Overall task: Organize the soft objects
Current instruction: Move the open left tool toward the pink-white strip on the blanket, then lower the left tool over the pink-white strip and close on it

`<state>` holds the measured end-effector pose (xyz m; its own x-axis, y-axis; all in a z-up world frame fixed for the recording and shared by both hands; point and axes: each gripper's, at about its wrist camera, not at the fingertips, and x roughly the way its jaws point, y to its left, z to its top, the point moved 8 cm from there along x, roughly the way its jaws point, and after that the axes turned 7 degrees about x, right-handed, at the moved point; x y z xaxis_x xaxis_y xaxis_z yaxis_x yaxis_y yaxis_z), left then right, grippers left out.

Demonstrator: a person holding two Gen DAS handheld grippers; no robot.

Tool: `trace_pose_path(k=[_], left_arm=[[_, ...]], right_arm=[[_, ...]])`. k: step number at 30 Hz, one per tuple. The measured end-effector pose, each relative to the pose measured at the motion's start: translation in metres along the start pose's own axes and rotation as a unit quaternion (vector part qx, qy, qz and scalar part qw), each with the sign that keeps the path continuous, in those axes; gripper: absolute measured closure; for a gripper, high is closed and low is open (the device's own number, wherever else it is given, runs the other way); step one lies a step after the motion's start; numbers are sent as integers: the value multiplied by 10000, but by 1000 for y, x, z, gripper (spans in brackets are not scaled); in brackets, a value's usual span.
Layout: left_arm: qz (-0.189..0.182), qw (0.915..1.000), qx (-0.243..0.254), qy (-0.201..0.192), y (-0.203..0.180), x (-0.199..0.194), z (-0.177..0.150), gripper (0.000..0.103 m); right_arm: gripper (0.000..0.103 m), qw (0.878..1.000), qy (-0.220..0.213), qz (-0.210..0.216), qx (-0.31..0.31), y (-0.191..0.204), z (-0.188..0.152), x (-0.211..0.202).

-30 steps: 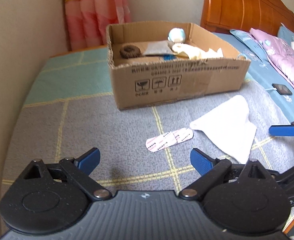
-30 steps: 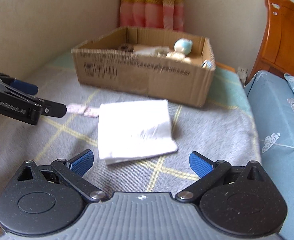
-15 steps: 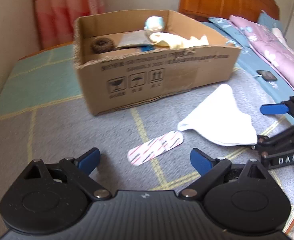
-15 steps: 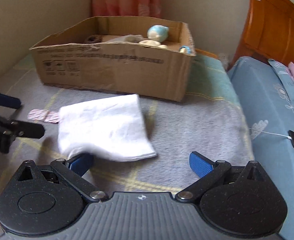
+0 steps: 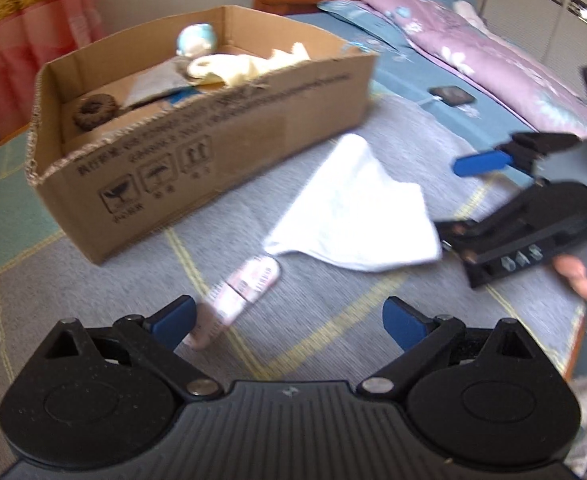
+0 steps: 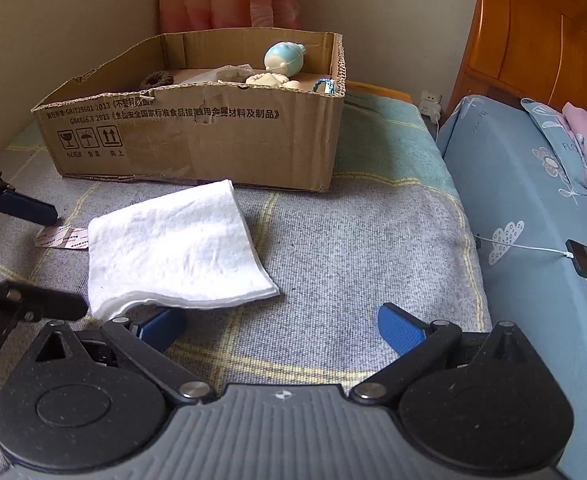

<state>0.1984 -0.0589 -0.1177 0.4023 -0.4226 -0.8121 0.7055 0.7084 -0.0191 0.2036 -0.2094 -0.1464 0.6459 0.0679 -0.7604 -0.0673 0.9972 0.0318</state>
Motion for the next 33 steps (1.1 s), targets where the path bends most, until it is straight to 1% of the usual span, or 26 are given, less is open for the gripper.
trace_pose_path(k=[3, 4, 7, 8, 12, 14, 16, 17, 20, 22, 24, 26, 27, 28, 30, 31, 33], left_arm=[[-349, 9994, 2, 44, -11, -6, -6, 4], [-321, 9995, 5, 50, -12, -7, -6, 4], [87, 9999, 136, 48, -3, -6, -2, 4], [168, 9998, 132, 47, 3, -6, 1, 5], [96, 9998, 169, 52, 15, -1, 11, 6], [-14, 9995, 291, 104, 15, 3, 13, 6], [-139, 9991, 331, 237, 15, 10, 12, 5], [-188, 9986, 425, 236, 13, 12, 14, 5], [-348, 9966, 610, 430, 10, 11, 14, 5], [-563, 9944, 710, 549, 3, 8, 11, 5], [-864, 9907, 820, 657, -7, 2, 8, 5], [-1172, 9886, 728, 608, -14, -4, 11, 6], [-1172, 9896, 668, 507, -14, -7, 14, 6], [-1044, 9915, 642, 425, -11, -8, 17, 6], [-680, 9943, 696, 438, -2, -5, 19, 6], [-522, 9949, 711, 492, 4, -3, 18, 9], [-295, 9951, 704, 630, 16, 4, 17, 32]], right_arm=[[0, 10000, -9, -9, 3, -1, -1, -1], [0, 10000, -9, -10, 3, -1, -1, -1], [0, 10000, -10, -15, -12, -1, -2, -2], [0, 10000, -9, -21, -21, -1, -2, -2], [0, 10000, -13, -33, -43, -1, -5, -5], [0, 10000, -8, -31, -35, -1, -5, -5], [0, 10000, -13, -34, -28, -1, -6, -6], [0, 10000, -13, -35, -25, -1, -6, -6], [0, 10000, -15, -33, -7, -1, -7, -6], [0, 10000, -17, -25, 6, -1, -7, -6], [0, 10000, -17, -11, 18, -1, -7, -6], [0, 10000, -16, 8, 39, -2, -7, -6], [0, 10000, -16, 19, 44, -2, -6, -6], [0, 10000, -19, 25, 48, -2, -6, -5], [0, 10000, -24, 32, 40, -2, -6, -5], [0, 10000, -27, 37, 38, -2, -6, -5], [0, 10000, -32, 43, 31, -2, -7, -5]])
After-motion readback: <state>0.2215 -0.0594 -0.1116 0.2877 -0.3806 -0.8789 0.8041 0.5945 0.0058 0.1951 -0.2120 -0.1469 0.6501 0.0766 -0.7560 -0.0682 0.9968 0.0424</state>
